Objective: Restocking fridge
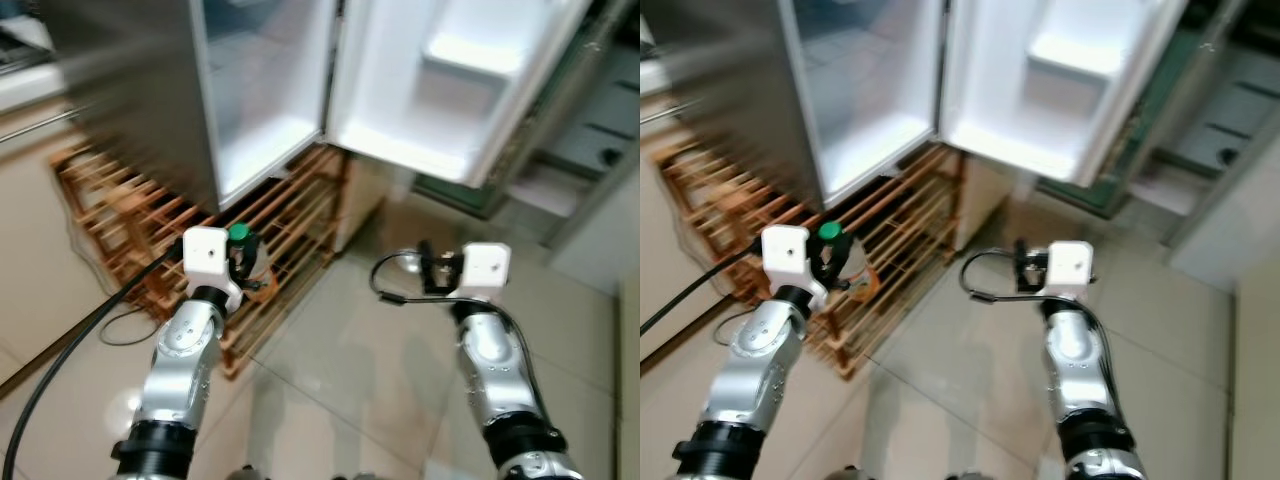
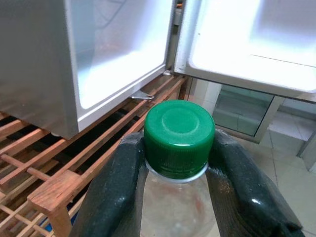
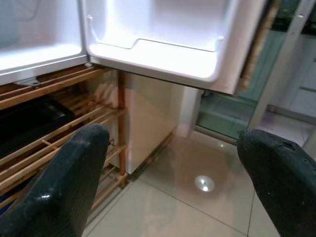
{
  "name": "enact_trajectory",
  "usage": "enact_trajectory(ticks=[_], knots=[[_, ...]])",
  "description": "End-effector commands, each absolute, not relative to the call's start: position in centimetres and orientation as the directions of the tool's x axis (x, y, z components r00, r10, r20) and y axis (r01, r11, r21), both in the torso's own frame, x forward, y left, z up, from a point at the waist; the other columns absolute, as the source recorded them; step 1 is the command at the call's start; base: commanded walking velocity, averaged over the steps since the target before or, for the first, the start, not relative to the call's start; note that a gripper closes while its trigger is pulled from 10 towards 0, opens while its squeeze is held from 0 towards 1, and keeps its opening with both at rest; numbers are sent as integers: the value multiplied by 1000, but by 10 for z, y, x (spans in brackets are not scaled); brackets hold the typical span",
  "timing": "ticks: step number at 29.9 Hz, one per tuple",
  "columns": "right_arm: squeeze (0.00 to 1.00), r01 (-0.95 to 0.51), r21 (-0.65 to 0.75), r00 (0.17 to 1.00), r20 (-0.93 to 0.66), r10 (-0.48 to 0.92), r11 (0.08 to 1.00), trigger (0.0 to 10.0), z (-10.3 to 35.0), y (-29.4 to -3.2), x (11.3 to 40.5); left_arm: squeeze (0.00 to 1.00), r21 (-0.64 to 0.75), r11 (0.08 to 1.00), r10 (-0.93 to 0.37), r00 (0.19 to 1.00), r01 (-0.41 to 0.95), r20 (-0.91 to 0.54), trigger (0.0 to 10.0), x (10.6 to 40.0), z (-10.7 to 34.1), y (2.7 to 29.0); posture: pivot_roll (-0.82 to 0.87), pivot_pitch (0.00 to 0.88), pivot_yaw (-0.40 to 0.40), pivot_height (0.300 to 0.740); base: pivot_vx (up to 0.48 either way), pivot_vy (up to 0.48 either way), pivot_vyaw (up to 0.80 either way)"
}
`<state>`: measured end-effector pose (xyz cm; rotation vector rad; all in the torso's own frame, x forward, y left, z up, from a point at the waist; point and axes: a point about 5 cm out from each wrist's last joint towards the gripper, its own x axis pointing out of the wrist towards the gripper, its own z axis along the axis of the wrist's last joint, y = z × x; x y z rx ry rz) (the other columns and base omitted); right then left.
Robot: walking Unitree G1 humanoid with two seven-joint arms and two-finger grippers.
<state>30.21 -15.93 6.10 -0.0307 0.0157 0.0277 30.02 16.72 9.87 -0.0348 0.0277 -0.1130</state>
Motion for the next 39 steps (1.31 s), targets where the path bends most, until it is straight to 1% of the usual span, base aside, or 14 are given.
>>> enact_trajectory(ticks=[1,3,7,13,25,29,34,39], knots=[[0,-14,-41,1000,-1,14,999,10000,65,-167,303,0,-34,992,-118,993,119,17,10000,302,107,164,-13,0,-42,740,0,0,0],[0,-17,-42,1000,-2,17,999,10000,64,-168,303,0,-32,994,-104,994,106,37,10000,303,110,165,-13,0,-42,740,0,0,0],[0,-23,-43,1000,-2,23,999,10000,64,-168,302,0,-31,996,-79,994,82,81,10000,305,117,167,-17,0,-44,740,432,0,0],[0,-37,-49,999,2,37,998,10000,64,-167,301,0,-21,993,-110,987,113,118,10000,305,125,159,-18,0,-43,740,465,0,0],[0,-51,-46,999,-3,51,998,10000,63,-165,301,0,-26,991,-126,983,131,133,10000,308,129,155,-20,0,-38,740,464,0,0],[0,-48,-59,999,-7,48,997,10000,63,-168,301,0,-10,987,-157,975,161,158,10000,310,134,151,-22,0,-37,740,466,0,0],[0,-50,-63,999,-9,49,997,10000,62,-168,301,0,-3,984,-173,971,176,166,10000,311,136,149,-24,0,-34,740,465,0,-715],[0,-58,-65,998,-6,58,996,10000,62,-167,301,0,-4,984,-175,970,178,171,10000,313,138,147,-26,0,-32,740,465,0,0]])
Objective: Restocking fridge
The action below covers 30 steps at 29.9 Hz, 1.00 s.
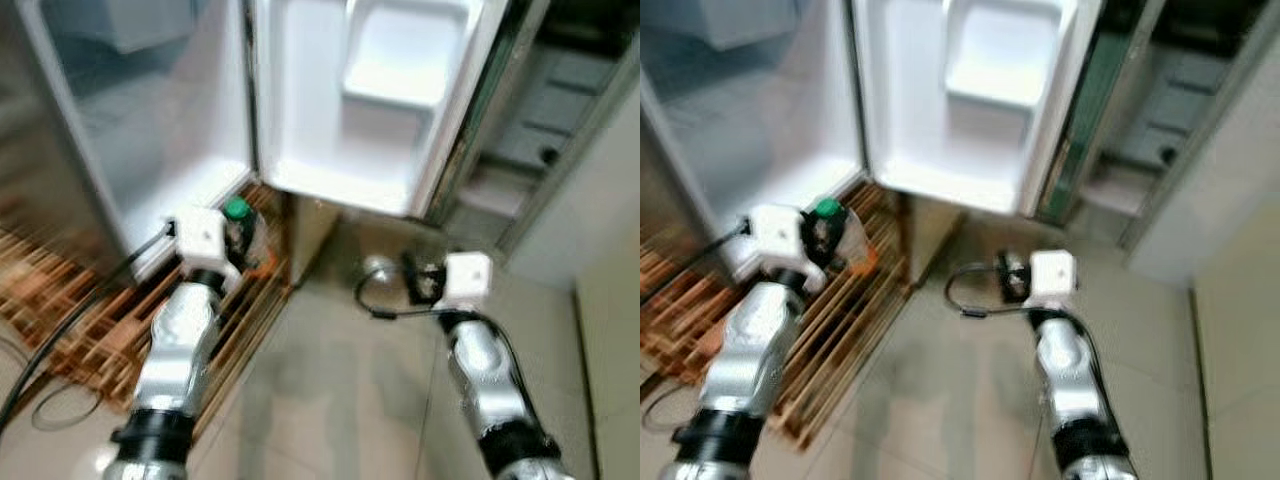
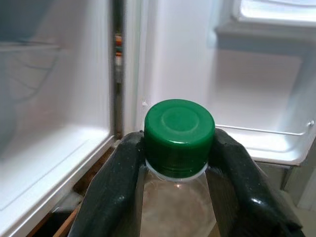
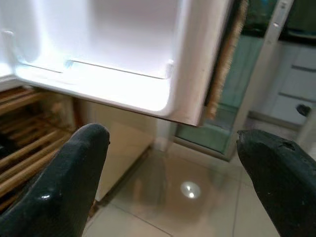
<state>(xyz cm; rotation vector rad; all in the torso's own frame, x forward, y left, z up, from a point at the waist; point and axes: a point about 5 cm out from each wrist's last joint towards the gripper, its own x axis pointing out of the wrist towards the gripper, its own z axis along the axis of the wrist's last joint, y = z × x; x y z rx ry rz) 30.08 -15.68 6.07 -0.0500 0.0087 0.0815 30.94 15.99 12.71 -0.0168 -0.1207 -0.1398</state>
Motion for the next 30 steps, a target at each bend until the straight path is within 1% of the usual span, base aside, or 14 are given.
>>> enact_trajectory(ticks=[1,7,11,12,13,14,15,16,17,20,21,25,28,30], knots=[[0,-61,-64,998,-5,60,996,10000,62,-166,301,0,-5,984,-173,970,177,173,10000,313,139,147,-26,0,-32,740,465,0,0],[0,-125,-57,992,-8,125,990,10000,63,-159,302,0,-13,988,-152,972,157,182,10000,316,142,150,-27,0,-34,740,465,0,0],[0,-259,-41,966,-30,258,965,10000,61,-144,298,0,-19,989,-138,971,144,195,10000,317,147,152,-29,0,-34,740,465,0,0],[0,-320,-34,947,-44,319,947,10000,60,-138,296,0,-23,989,-135,969,143,206,10000,317,150,153,-29,0,-34,740,469,0,0],[0,-320,-34,947,-44,319,947,10000,60,-138,296,0,-23,989,-135,969,143,206,10000,317,150,153,-29,0,-34,740,469,0,0],[0,-351,-32,936,-45,350,936,10000,60,-136,295,0,-24,989,-136,966,145,222,10000,317,154,153,-30,0,-33,740,480,0,0],[0,-419,-26,907,-49,418,907,10000,61,-131,292,0,-24,988,-142,949,155,280,10000,316,168,152,-32,0,-32,740,480,0,0],[0,-436,-24,899,-50,434,900,10000,61,-130,291,0,-24,987,-143,945,157,295,10000,315,172,152,-32,0,-32,740,480,0,0],[0,-465,-19,884,-51,464,885,10000,62,-128,289,0,-31,984,-154,929,174,337,10000,314,185,151,-32,0,-33,740,0,0,0],[0,-507,-18,861,-54,506,862,10000,64,-127,286,0,-29,978,-177,902,205,394,10000,312,204,149,-32,0,-33,740,0,0,0],[0,-539,-14,841,-67,537,842,10000,63,-125,282,0,-14,974,-199,877,227,438,10000,312,224,148,-32,0,-35,740,0,0,0],[0,-555,-8,830,-82,552,832,10000,61,-125,280,0,15,970,-217,842,241,494,10000,315,249,149,-33,0,-35,740,0,0,0],[0,-558,0,827,-86,555,830,10000,61,-124,281,0,49,968,-237,837,245,493,10000,319,250,149,-31,0,-33,740,0,0,0],[0,-561,16,823,-94,560,828,10000,61,-122,282,0,59,968,-245,866,244,435,10000,332,231,145,-37,0,-30,740,0,0,0]])
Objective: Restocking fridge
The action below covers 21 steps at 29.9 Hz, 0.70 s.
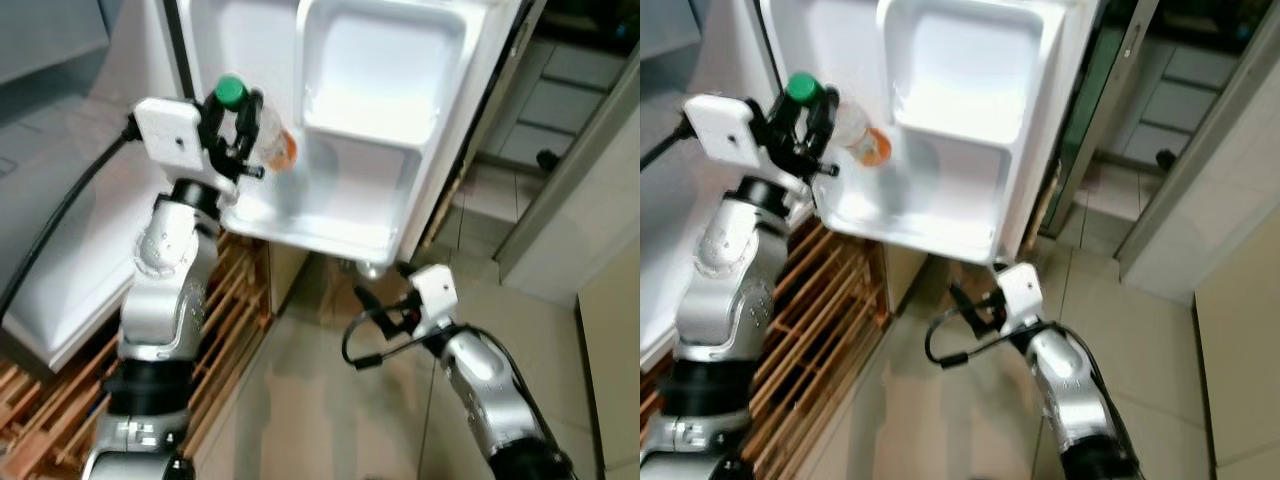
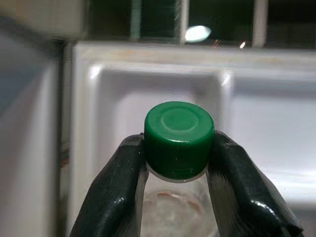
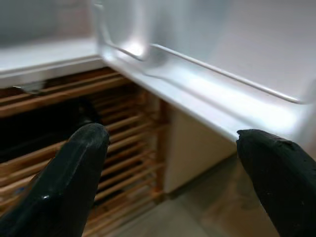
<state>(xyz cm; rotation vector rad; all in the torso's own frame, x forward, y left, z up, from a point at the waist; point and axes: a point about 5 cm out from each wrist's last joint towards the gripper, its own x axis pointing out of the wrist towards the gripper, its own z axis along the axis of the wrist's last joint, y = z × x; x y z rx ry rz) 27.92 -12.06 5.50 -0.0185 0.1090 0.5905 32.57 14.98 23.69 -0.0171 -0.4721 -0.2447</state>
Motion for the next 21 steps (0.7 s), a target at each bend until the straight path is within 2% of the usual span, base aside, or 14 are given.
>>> enact_trajectory(ticks=[1,6,11,14,21], knots=[[0,-561,18,823,-96,560,827,10000,61,-122,282,0,61,965,-257,867,256,426,10000,335,227,142,-40,0,-29,740,0,0,0],[0,-564,18,821,-97,563,825,10000,61,-120,280,0,65,959,-279,878,276,389,10000,346,214,131,-59,0,-27,740,0,0,0],[0,-604,2,794,-81,602,797,10000,69,-111,279,0,-3,967,-234,895,254,380,10000,365,207,118,-109,0,-32,740,0,0,0],[0,-642,-12,764,-82,640,766,10000,73,-109,274,0,-13,977,-191,908,211,372,10000,373,206,121,-135,8,-34,740,0,0,0],[0,-651,-13,755,-113,646,759,10000,71,-118,260,0,22,997,-78,931,75,356,10000,386,207,140,-157,53,-39,740,0,0,0]])
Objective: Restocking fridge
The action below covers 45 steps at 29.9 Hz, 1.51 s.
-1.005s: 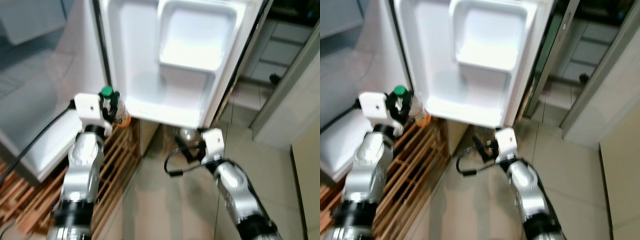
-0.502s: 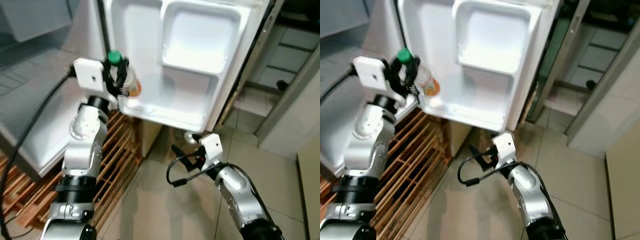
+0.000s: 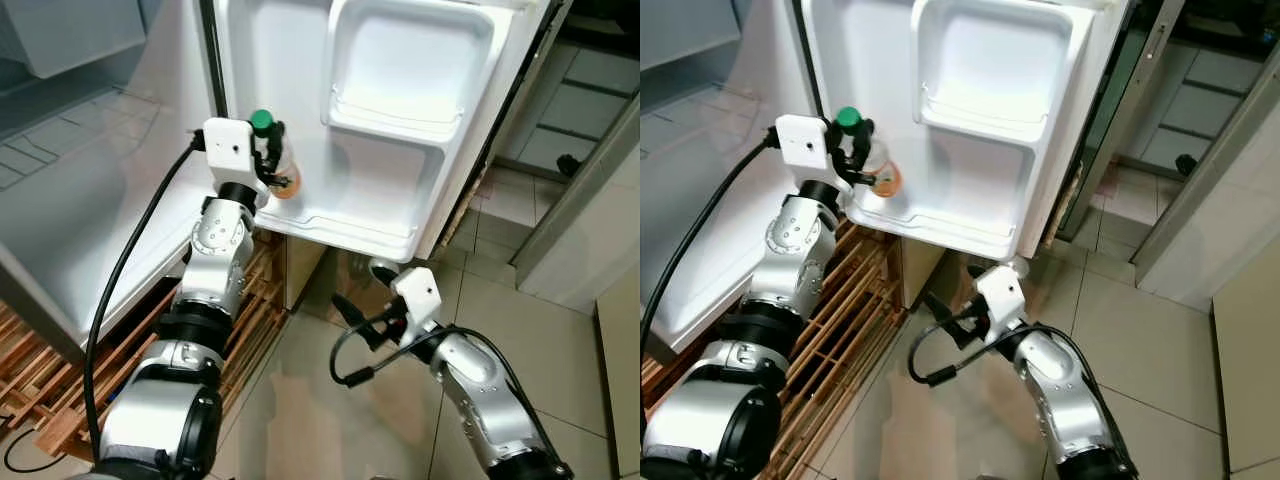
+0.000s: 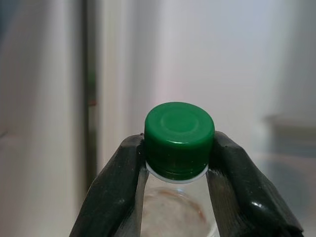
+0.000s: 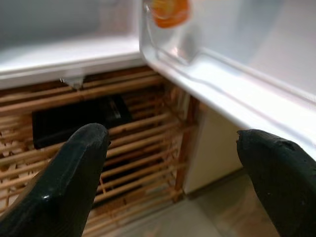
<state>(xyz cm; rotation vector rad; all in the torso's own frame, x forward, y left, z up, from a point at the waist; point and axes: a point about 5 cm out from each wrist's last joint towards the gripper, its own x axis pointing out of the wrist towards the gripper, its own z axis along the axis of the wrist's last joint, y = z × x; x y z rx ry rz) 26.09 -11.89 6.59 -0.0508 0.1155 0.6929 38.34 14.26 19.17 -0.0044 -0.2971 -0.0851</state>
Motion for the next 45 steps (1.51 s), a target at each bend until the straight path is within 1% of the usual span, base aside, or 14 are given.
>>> enact_trajectory(ticks=[1,6,13,19,22,23,24,25,26,32,34,40,42,45], knots=[[0,-652,-7,753,-120,647,758,10000,70,-118,256,0,24,997,-75,930,72,360,10000,388,209,141,-159,63,-37,740,0,0,0],[0,-653,22,747,-150,648,757,10000,63,-115,240,0,37,998,-56,935,46,350,10000,393,209,144,-165,92,-29,740,0,0,0],[0,-646,31,749,-167,641,763,10000,60,-117,230,0,16,997,-77,946,76,314,10000,396,202,127,-187,113,-18,740,0,0,0],[0,-641,25,751,-185,633,767,10000,60,-119,227,0,120,986,-141,969,118,205,10000,401,193,107,-190,119,-19,740,0,0,0],[0,-643,24,749,-191,635,765,10000,59,-119,226,0,126,981,-167,971,146,173,10000,403,193,101,-186,119,-22,740,0,0,0],[0,-645,22,747,-192,637,764,10000,59,-119,226,31,141,978,-176,969,153,170,10000,404,196,98,-185,117,-23,740,0,0,0],[0,-649,17,744,-193,640,760,10000,59,-119,227,145,147,977,-180,968,156,172,10000,405,199,97,-184,116,-22,740,0,0,0],[0,-652,11,743,-190,642,758,10000,59,-119,227,737,155,975,-186,968,160,171,10000,406,202,95,-184,116,-21,740,0,0,0],[0,-652,6,744,-185,642,758,10000,60,-118,228,1000,162,973,-189,967,162,169,10000,407,205,94,-183,115,-21,740,0,0,0],[0,-660,-1,745,-133,654,752,10000,68,-116,229,1000,171,977,-158,967,124,200,10000,413,225,99,-183,112,-19,740,0,0,0],[0,-660,2,745,-134,654,752,10000,67,-116,229,1000,189,980,-121,954,70,273,10000,416,244,106,-179,110,-20,740,0,0,0],[0,-661,-1,744,-134,654,751,10000,66,-114,232,1000,182,983,-53,922,-19,384,10000,417,273,122,-167,97,-21,740,0,0,0],[0,-661,-1,744,-134,654,751,10000,66,-114,232,1000,182,983,-50,918,-25,393,10000,416,274,124,-167,97,-21,740,0,0,0],[0,-659,-2,746,-129,653,752,10000,66,-113,234,1000,145,989,-88,890,24,447,10000,411,277,129,-152,85,-18,740,0,0,0]])
